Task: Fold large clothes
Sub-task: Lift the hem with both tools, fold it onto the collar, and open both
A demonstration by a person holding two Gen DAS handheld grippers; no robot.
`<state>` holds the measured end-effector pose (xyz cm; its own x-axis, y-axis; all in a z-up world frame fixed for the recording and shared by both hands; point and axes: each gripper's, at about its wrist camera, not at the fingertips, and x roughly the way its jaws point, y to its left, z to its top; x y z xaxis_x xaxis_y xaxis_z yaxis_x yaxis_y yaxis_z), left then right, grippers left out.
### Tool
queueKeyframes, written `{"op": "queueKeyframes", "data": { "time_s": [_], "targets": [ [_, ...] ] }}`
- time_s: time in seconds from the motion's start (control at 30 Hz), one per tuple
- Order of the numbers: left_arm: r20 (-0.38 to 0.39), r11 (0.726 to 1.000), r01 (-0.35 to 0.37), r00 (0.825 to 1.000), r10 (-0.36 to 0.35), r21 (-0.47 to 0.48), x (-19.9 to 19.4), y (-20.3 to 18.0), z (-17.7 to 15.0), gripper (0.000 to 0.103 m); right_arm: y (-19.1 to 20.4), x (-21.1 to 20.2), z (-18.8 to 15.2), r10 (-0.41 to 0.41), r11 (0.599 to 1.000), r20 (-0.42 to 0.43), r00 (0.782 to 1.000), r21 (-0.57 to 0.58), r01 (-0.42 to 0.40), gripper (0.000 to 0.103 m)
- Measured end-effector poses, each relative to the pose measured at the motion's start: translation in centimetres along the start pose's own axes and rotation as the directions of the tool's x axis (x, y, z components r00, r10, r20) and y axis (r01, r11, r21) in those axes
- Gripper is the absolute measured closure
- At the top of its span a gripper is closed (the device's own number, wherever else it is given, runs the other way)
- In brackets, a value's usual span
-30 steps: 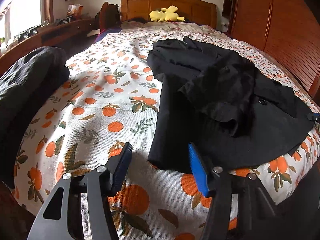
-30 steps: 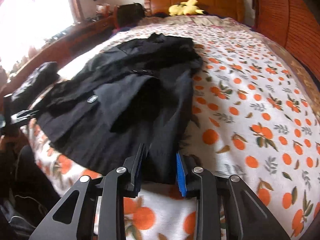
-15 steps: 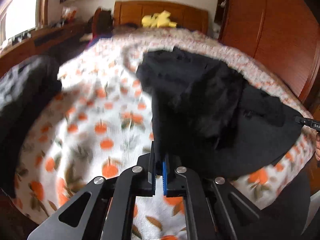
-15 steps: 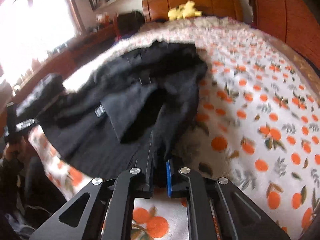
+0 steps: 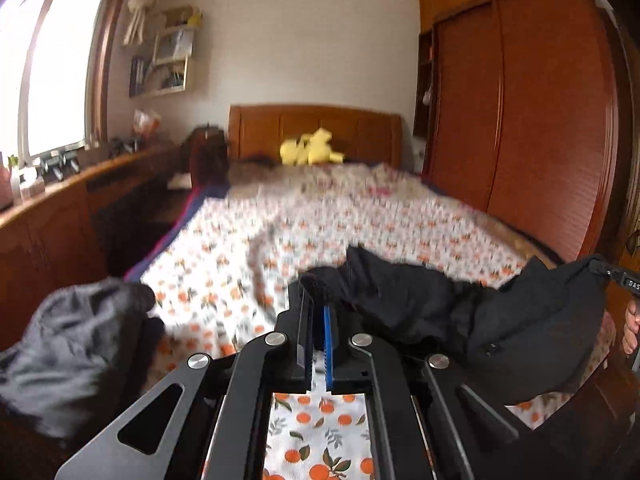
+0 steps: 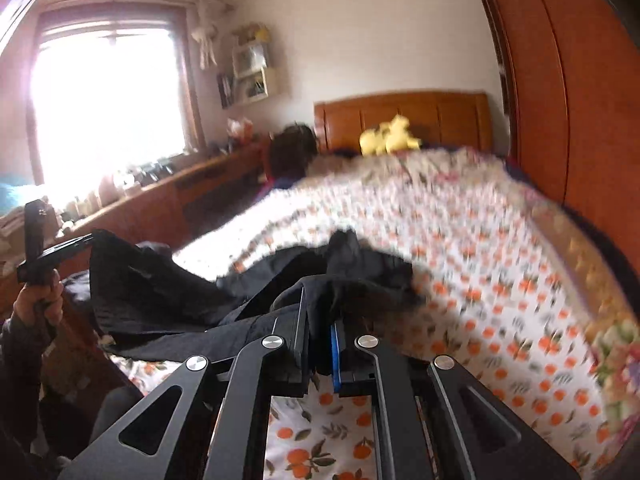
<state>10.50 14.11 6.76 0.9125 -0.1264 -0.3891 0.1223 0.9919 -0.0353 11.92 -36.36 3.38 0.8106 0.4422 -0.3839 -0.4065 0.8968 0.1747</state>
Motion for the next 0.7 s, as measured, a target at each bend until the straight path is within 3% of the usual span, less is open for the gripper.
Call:
{"op": "queueKeyframes", "data": {
  "time_s": [0.23,0.37,0.5,0.7],
  "targets": [
    [0.106,1.0,0.008,0.994,-0.011,0.026,-8.2,-2.5,2.6,0.099,2.2,-7.5,1.8,0.004,0.997,0.086,0.996,-0.081,0.003,0.097],
    [0.086,1.0,0.015,0.996,-0.017,0.024,-9.5,-2.8,1.6,0.099,2.6,-8.3,0.6,0.007,0.993,0.054,0.999,-0.115,0.0,0.097],
    [-0.001,1.0,0.004,1.0,-0.004,0.013,-5.6,-2.3,-0.1,0.099,1.8,-4.4,-1.3,-0.005,0.993,-0.036,0.999,-0.121,0.001,0.097],
    [-0.08,0.999,-0.025,0.996,0.027,0.02,3.6,-0.8,-0.9,0.098,-1.0,3.1,-1.9,-0.021,0.995,-0.103,0.994,-0.104,0.011,0.097]
  ]
}}
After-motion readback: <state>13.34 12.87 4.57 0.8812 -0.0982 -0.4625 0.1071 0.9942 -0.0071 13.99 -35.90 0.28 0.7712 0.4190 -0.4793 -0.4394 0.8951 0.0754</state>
